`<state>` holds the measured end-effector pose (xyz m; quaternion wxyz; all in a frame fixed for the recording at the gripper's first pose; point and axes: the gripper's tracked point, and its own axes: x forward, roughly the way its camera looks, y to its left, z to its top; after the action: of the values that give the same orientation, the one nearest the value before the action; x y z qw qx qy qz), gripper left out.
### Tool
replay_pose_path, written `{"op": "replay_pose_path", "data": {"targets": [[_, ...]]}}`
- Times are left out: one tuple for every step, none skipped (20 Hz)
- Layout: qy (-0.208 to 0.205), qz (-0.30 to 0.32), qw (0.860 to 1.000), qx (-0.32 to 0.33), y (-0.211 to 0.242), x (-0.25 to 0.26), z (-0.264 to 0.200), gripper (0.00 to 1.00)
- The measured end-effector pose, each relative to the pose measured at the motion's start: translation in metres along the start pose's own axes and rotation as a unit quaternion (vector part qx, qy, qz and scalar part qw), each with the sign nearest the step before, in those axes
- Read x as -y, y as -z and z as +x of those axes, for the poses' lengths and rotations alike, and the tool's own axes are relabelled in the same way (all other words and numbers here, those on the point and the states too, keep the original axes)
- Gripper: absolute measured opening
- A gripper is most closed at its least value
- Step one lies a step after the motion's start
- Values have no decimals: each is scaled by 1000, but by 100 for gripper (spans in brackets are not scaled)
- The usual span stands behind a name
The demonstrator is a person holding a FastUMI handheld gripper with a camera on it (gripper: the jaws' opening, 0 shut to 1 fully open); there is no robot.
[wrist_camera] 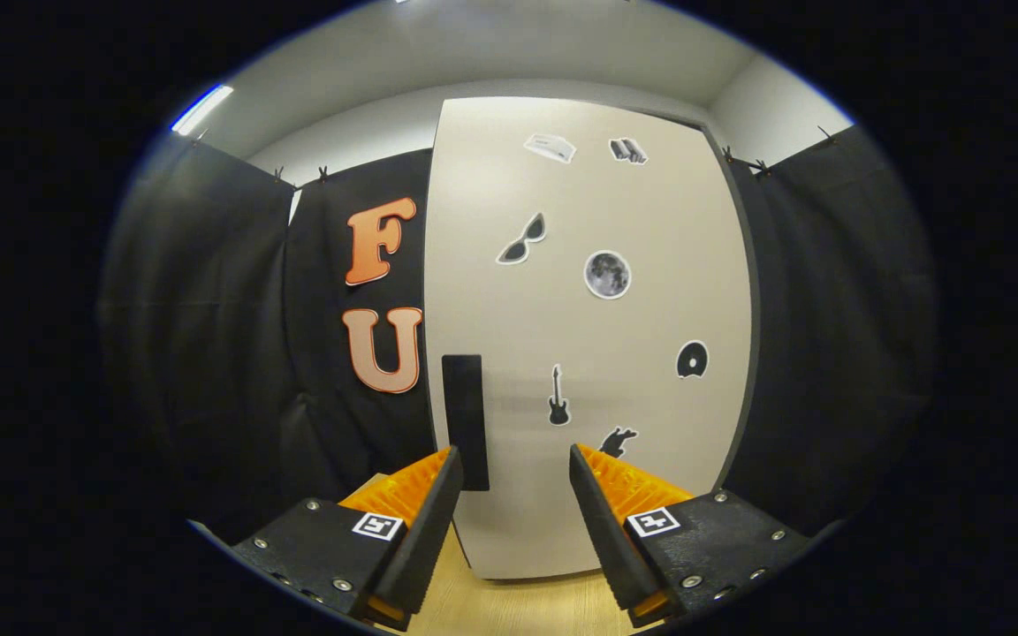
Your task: Open the shoe cabinet door, grab the shoes and put them into the shoe cabinet, then close the shoe cabinet door.
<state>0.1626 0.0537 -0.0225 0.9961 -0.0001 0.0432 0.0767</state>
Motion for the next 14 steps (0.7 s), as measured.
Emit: {"op": "replay_pose_path", "data": {"targets": [[8, 0, 1000, 5, -4, 6, -12, 77], [14, -2, 1000, 9, -7, 11, -24, 78], [19, -3, 1000, 9, -9, 16, -36, 78], [25, -1, 1000, 11, -10, 20, -47, 78], [29, 1, 1000, 11, -10, 24, -58, 78], [36, 1, 999, 12, -11, 29, -68, 79], [42, 2, 999, 15, -15, 32, -76, 79], [45, 4, 999, 15, -16, 35, -85, 79], [49, 7, 999, 18, -17, 38, -94, 78], [56, 8, 998, 19, -17, 43, -103, 79], [59, 9, 998, 22, -18, 46, -112, 79], [65, 7, 998, 23, -19, 50, -120, 79], [68, 8, 997, 23, -18, 52, -127, 79], [69, 10, 997, 23, -18, 54, -135, 79]]}}
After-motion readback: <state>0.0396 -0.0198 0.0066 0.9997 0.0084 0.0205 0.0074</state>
